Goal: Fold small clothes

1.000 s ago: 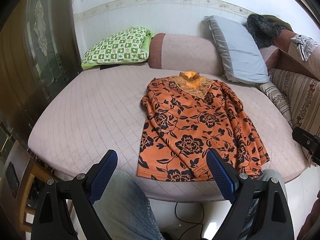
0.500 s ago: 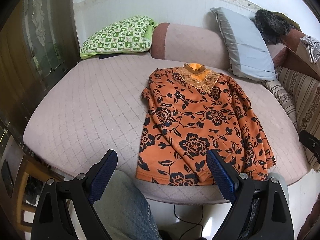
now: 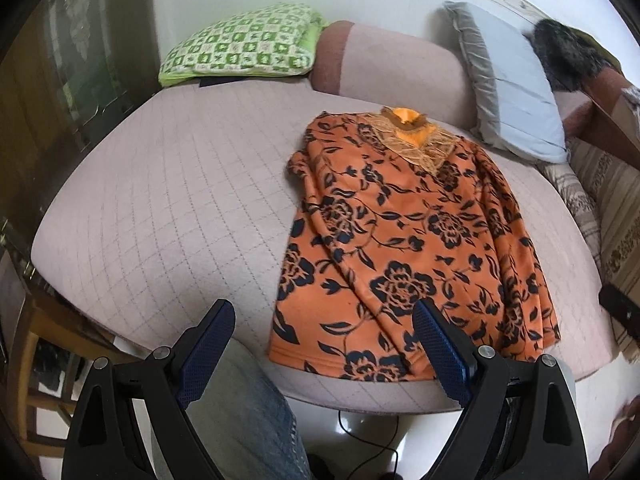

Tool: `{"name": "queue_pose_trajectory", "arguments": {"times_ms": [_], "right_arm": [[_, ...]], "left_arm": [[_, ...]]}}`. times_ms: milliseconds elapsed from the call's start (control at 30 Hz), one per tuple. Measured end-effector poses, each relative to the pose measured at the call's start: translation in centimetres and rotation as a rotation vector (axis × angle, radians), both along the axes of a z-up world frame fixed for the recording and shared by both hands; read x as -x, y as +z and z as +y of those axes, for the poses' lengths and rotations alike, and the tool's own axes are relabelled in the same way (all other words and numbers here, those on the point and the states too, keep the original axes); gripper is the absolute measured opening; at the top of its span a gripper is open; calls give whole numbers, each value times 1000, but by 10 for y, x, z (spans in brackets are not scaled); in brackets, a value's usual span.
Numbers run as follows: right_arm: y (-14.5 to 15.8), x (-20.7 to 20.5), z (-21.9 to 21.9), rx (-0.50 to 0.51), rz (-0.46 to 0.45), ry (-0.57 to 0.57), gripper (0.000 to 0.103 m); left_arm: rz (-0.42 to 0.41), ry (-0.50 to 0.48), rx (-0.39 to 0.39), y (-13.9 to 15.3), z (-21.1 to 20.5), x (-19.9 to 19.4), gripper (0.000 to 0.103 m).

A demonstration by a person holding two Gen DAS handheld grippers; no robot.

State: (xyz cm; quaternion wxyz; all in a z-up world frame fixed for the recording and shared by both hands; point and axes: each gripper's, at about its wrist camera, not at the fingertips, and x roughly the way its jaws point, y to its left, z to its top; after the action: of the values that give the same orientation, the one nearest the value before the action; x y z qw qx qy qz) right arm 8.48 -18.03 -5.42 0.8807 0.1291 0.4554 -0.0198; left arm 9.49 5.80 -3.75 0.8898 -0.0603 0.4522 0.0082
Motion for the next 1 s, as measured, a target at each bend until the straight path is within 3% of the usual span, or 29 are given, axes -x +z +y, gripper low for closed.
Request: {"name": "queue_pose_trajectory", "arguments": {"times_ms": [233, 500, 667, 767, 867, 1000], "right_arm": [[-2, -24, 16, -103, -13, 99, 81], [8, -72, 41, -166, -136, 171, 81], [3, -129, 73, -159, -73, 308, 80], [-10, -172, 92, -200, -17, 360, 79], [-22, -206, 111, -153, 11, 384, 79], [-36, -260, 127, -205, 54, 404, 79]], "left_arm": [[0, 37, 63, -6, 25, -28, 91], [38, 63, 247, -36, 78, -97, 90], [59, 88, 394, -71, 113, -152, 85], [83, 133, 436, -95, 129, -184, 66], [92, 152, 432, -111, 134, -212, 65], [101, 182, 522, -126, 141, -243, 65]]}}
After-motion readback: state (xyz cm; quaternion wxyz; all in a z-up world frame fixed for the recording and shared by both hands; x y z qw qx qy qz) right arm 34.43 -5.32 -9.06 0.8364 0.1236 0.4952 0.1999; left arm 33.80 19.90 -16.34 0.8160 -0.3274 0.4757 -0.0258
